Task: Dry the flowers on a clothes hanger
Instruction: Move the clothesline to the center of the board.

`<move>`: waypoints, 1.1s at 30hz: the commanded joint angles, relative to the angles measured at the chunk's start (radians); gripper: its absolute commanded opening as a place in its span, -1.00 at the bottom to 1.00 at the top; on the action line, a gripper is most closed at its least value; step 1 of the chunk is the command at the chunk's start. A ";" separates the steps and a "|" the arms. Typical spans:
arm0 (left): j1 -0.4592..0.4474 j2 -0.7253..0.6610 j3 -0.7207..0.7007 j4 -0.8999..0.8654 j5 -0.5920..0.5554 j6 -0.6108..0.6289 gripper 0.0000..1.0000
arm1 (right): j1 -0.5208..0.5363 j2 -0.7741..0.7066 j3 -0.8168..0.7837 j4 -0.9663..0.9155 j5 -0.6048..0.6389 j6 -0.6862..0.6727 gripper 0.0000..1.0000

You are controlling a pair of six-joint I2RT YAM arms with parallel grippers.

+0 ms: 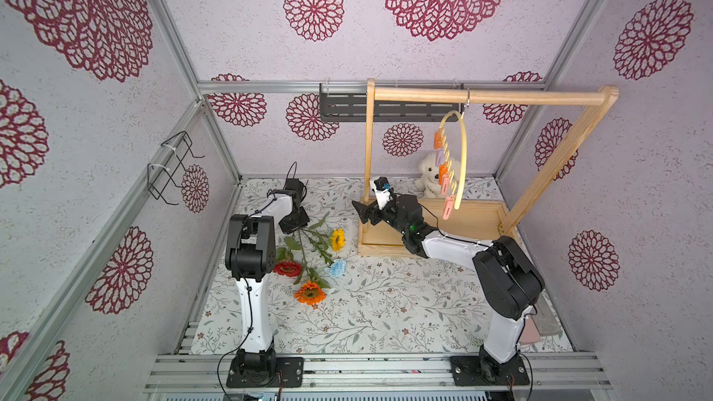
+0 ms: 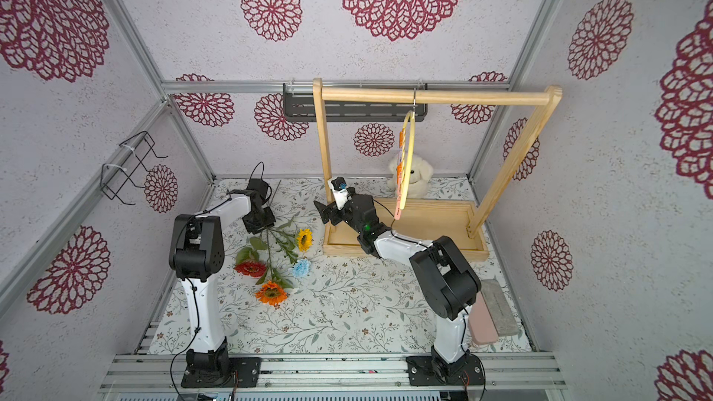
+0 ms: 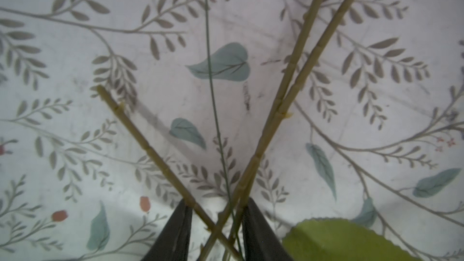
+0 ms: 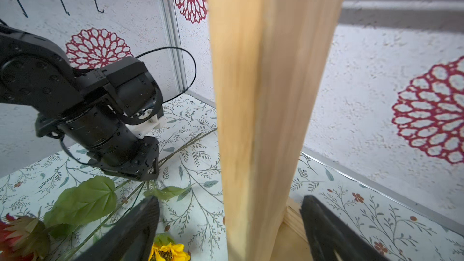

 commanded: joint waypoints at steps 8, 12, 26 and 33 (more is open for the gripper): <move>0.090 -0.173 -0.257 -0.004 -0.038 -0.015 -0.31 | 0.055 0.076 0.134 0.027 0.021 -0.052 0.75; 0.124 -0.247 -0.333 0.003 -0.055 -0.027 -0.31 | 0.088 0.126 0.213 -0.012 0.042 -0.081 0.74; 0.228 -0.357 -0.444 0.032 0.004 0.025 -0.28 | 0.202 0.347 0.586 -0.159 0.049 -0.111 0.74; 0.244 -0.382 -0.450 0.035 0.045 0.020 -0.27 | 0.248 0.445 0.779 -0.313 -0.004 -0.139 0.77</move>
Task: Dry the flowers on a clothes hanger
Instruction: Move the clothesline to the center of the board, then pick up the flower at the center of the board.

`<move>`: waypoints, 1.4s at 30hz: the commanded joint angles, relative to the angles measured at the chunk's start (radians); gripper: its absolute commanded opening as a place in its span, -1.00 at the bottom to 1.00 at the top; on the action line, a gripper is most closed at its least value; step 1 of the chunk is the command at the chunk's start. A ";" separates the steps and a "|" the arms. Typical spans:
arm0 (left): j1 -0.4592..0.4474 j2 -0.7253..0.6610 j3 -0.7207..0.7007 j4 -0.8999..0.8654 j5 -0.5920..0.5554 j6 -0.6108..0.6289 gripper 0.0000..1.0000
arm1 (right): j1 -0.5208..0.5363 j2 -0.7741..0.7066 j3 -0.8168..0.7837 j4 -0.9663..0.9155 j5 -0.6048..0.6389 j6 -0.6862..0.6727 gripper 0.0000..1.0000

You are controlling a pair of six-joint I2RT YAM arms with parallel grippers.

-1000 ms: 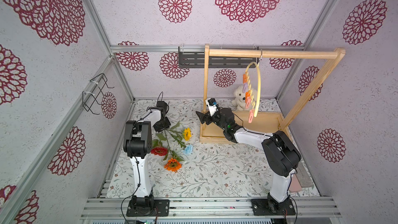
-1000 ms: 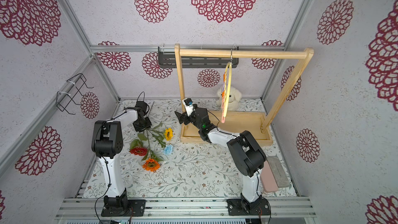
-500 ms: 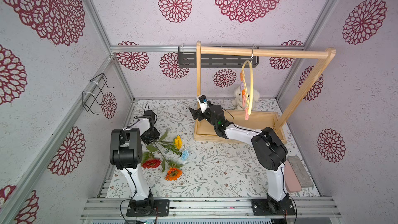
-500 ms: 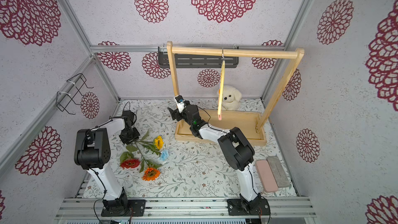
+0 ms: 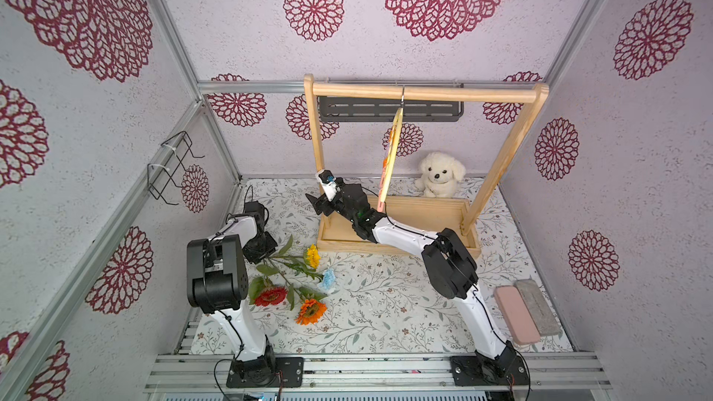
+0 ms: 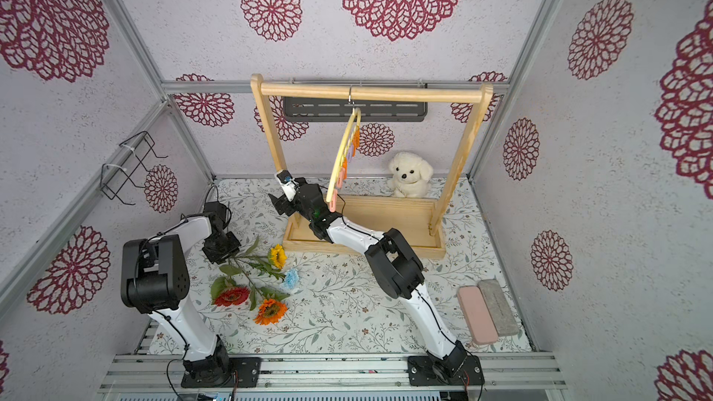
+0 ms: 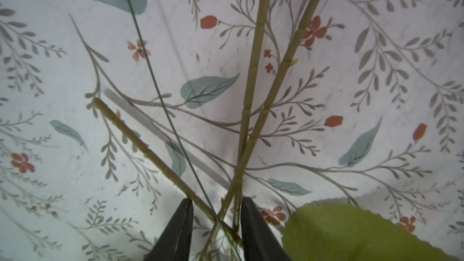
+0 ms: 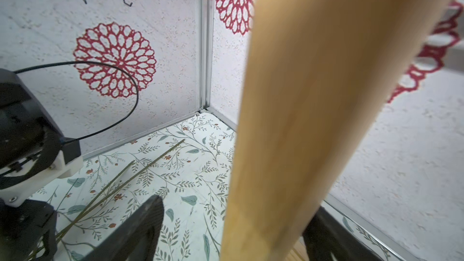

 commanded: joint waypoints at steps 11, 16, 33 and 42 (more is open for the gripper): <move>0.019 -0.099 -0.037 0.056 0.164 -0.016 -0.16 | 0.033 -0.256 -0.293 -0.051 -0.348 0.083 0.84; 0.017 -0.104 -0.041 0.066 0.182 -0.022 0.03 | 0.032 -0.400 -0.502 -0.050 -0.318 0.055 0.86; 0.042 -0.248 0.068 -0.171 0.028 0.047 0.70 | 0.088 -0.618 -0.865 -0.039 -0.188 -0.033 0.72; 0.135 -0.227 0.048 -0.154 0.039 0.007 0.00 | 0.090 -0.760 -0.999 -0.016 -0.125 -0.036 0.63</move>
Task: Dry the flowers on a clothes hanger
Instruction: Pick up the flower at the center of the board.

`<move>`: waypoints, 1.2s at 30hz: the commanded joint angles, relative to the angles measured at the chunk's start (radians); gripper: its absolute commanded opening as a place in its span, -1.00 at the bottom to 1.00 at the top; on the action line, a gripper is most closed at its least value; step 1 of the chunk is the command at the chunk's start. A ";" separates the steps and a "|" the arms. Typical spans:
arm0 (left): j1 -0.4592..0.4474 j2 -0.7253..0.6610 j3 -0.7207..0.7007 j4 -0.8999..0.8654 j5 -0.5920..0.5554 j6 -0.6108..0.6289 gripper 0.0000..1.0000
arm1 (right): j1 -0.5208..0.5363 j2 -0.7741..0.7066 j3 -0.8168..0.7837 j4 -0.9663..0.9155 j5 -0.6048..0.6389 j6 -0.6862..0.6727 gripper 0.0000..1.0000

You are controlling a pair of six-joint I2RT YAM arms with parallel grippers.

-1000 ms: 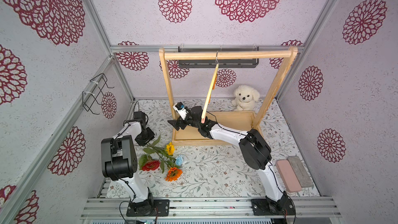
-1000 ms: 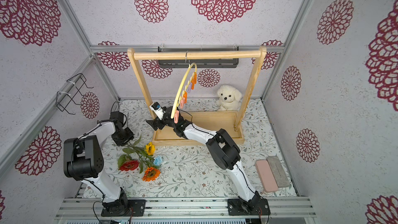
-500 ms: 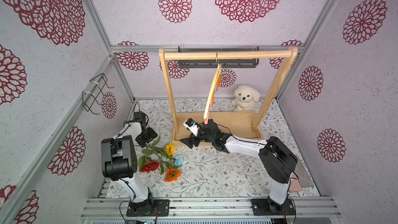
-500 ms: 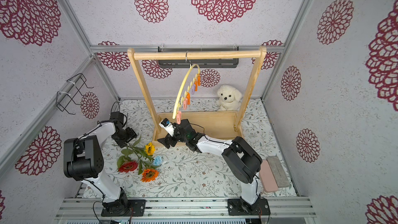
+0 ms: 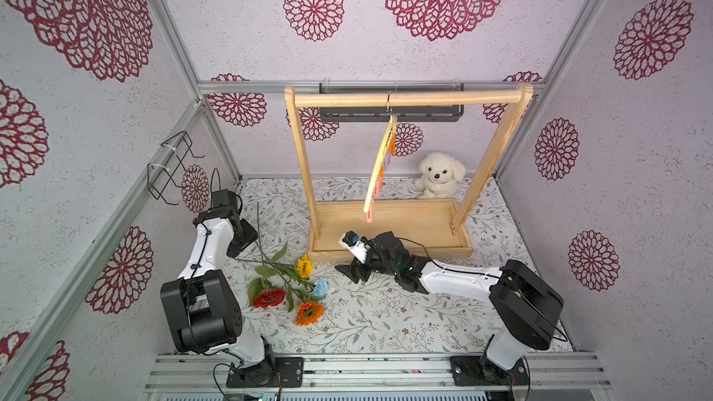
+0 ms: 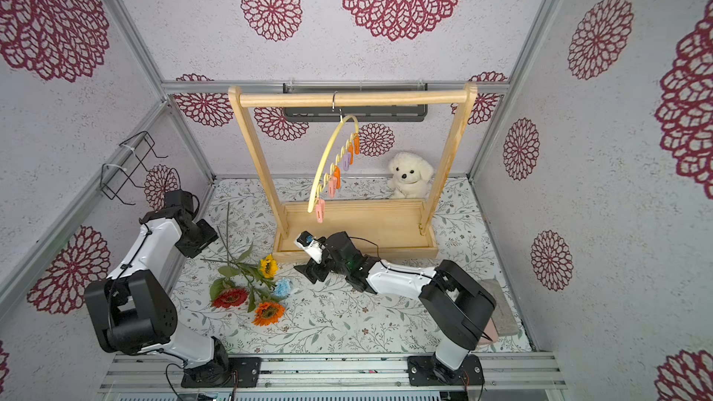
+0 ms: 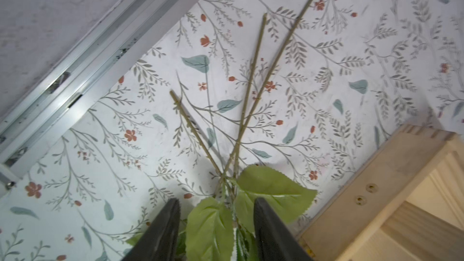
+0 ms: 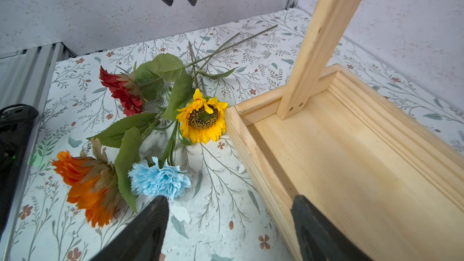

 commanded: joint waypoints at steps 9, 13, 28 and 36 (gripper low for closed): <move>0.046 0.251 0.055 0.071 0.030 -0.038 0.05 | -0.001 -0.135 -0.098 0.009 0.107 -0.029 0.65; 0.051 0.329 0.108 0.095 0.024 -0.038 0.05 | 0.000 -0.152 -0.111 -0.003 0.108 -0.027 0.65; 0.054 0.456 0.130 0.142 0.038 -0.040 -0.74 | 0.000 -0.176 -0.115 -0.025 0.121 -0.015 0.65; 0.051 0.387 0.134 0.163 0.085 -0.068 -1.00 | 0.005 -0.185 -0.119 -0.021 0.128 -0.005 0.65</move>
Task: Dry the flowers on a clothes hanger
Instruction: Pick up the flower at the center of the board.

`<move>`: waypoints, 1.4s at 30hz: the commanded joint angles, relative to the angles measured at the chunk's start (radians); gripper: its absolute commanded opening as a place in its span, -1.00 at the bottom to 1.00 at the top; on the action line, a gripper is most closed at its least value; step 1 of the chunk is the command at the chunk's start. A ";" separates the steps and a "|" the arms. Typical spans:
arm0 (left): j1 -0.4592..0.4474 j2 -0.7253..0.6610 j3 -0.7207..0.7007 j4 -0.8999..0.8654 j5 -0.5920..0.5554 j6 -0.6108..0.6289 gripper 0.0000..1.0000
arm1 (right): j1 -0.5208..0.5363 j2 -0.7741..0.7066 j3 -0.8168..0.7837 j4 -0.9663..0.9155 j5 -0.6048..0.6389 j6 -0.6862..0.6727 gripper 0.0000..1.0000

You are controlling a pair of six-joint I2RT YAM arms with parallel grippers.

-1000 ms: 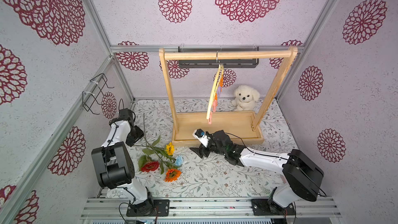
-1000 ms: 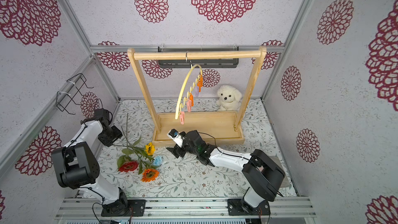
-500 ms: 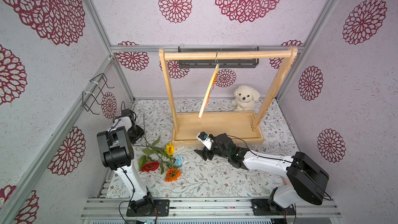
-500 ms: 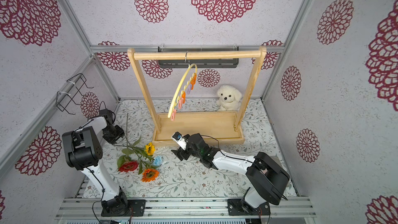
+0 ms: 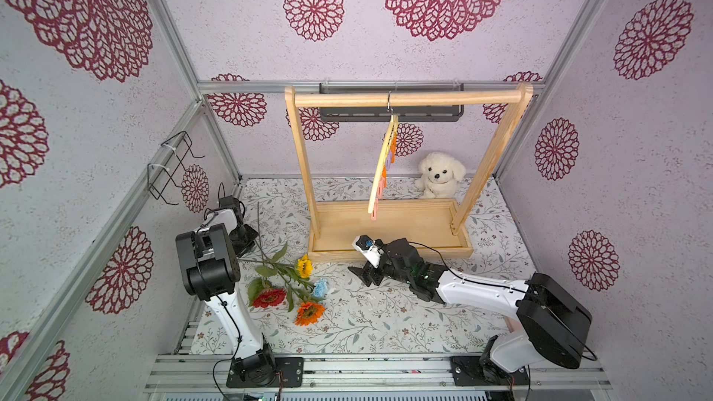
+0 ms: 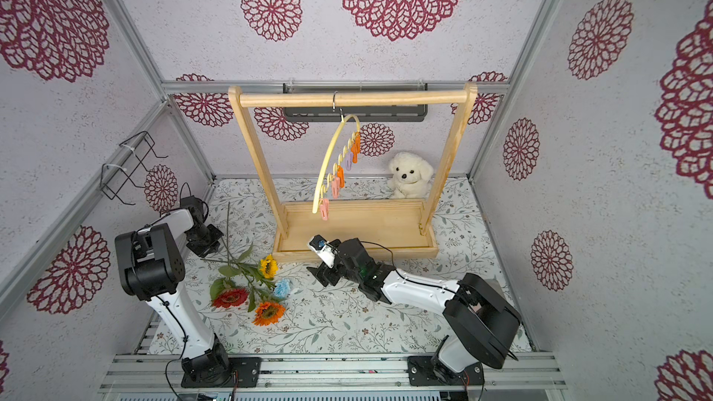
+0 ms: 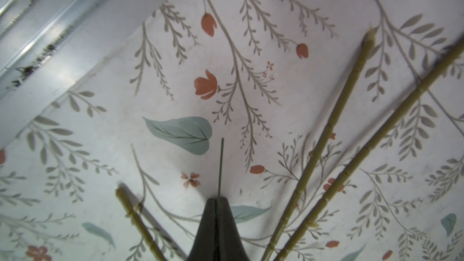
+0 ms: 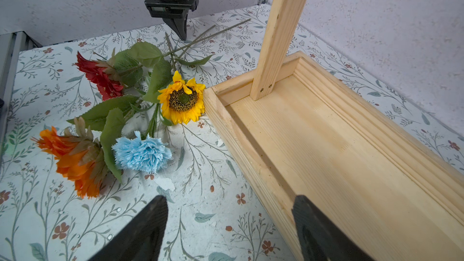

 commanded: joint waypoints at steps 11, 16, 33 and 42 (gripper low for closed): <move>0.000 -0.263 -0.063 0.035 0.094 -0.131 -1.00 | 0.010 -0.084 -0.024 0.006 0.031 0.006 0.65; -0.005 -0.341 -0.066 0.003 0.105 -0.136 -1.00 | 0.012 -0.093 -0.028 0.005 0.031 0.008 0.65; -0.226 -0.610 0.040 -0.078 0.128 -0.127 -1.00 | 0.009 -0.235 0.022 -0.080 -0.076 -0.049 0.78; -0.354 -0.798 0.008 0.073 0.319 0.069 -1.00 | -0.016 -0.323 0.006 -0.026 -0.124 0.021 0.79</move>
